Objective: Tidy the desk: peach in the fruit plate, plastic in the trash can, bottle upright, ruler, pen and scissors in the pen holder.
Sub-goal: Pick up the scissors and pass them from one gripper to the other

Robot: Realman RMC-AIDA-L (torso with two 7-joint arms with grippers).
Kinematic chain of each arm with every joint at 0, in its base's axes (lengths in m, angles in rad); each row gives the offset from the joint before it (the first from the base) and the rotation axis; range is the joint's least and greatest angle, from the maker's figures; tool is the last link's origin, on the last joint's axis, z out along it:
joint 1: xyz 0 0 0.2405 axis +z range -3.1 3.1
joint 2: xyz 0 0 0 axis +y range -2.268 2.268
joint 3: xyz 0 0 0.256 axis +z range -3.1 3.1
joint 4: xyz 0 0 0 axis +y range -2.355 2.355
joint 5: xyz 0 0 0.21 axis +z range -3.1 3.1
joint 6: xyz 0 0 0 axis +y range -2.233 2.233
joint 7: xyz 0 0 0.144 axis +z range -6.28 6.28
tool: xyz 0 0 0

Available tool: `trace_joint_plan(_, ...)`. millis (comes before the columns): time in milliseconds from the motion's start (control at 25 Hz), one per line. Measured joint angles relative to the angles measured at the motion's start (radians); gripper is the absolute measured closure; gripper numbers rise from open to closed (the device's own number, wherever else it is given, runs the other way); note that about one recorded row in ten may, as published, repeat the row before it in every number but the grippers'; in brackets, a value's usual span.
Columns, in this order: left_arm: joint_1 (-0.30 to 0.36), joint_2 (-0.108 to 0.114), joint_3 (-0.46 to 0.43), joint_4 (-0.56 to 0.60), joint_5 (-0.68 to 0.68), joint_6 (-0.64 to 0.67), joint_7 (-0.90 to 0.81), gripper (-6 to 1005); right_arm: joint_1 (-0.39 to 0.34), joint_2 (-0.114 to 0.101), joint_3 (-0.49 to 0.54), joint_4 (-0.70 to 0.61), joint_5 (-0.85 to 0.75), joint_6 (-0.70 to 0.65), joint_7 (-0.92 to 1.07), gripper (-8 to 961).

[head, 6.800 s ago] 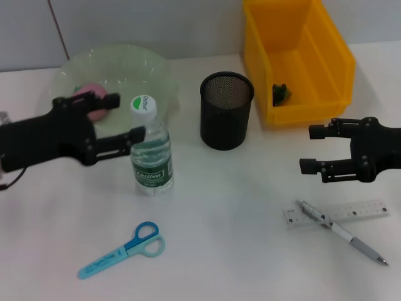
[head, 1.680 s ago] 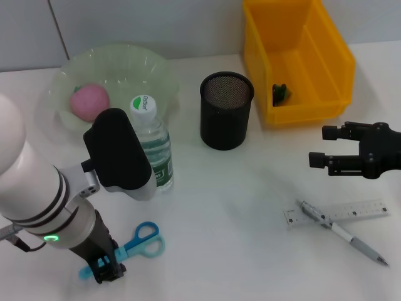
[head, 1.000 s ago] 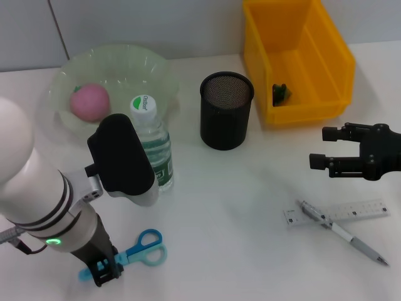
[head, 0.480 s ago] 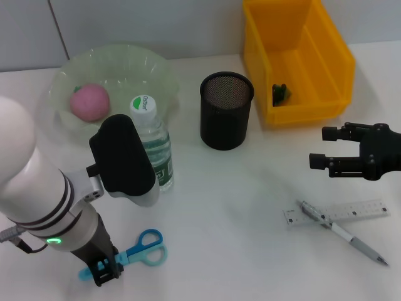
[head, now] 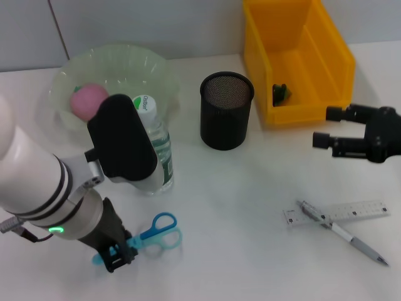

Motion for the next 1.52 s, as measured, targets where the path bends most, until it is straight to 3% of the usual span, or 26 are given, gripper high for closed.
trace_joint_plan(200, 0.043, 0.0, -0.013, 0.123, -0.012, 0.007, -0.01, 768, -0.039, 0.008, 0.004, 0.018, 0.165, -0.005, -0.002, 260)
trace_joint_plan(240, 0.074, 0.0, -0.016, 0.199, -0.012, 0.0, -0.018, 768, -0.062, 0.015, 0.008, 0.047, 0.271, -0.026, -0.007, 261)
trace_joint_plan(400, 0.144, 0.0, -0.013, 0.337, -0.013, -0.058, -0.034, 767, -0.097, 0.021, 0.011, 0.135, 0.438, -0.103, -0.052, 262)
trace_joint_plan(440, 0.198, 0.0, -0.004, 0.411, -0.014, -0.125, -0.036, 767, -0.113, 0.022, 0.011, 0.214, 0.511, -0.154, -0.117, 262)
trace_joint_plan(560, 0.254, 0.0, 0.019, 0.463, -0.015, -0.23, -0.037, 767, -0.13, 0.023, 0.012, 0.307, 0.543, -0.209, -0.209, 262)
trace_joint_plan(840, 0.405, 0.003, 0.186, 0.491, -0.005, -0.569, 0.029, 767, -0.168, 0.026, -0.013, 0.588, 0.53, -0.282, -0.512, 264)
trace_joint_plan(1240, 0.407, 0.002, 0.267, 0.474, 0.035, -0.684, 0.035, 767, -0.12, 0.032, 0.011, 0.912, 0.53, -0.292, -0.765, 266)
trace_joint_plan(1520, 0.41, 0.0, 0.3, 0.43, 0.06, -0.762, 0.03, 766, -0.091, 0.034, 0.043, 0.993, 0.531, -0.265, -0.812, 268)
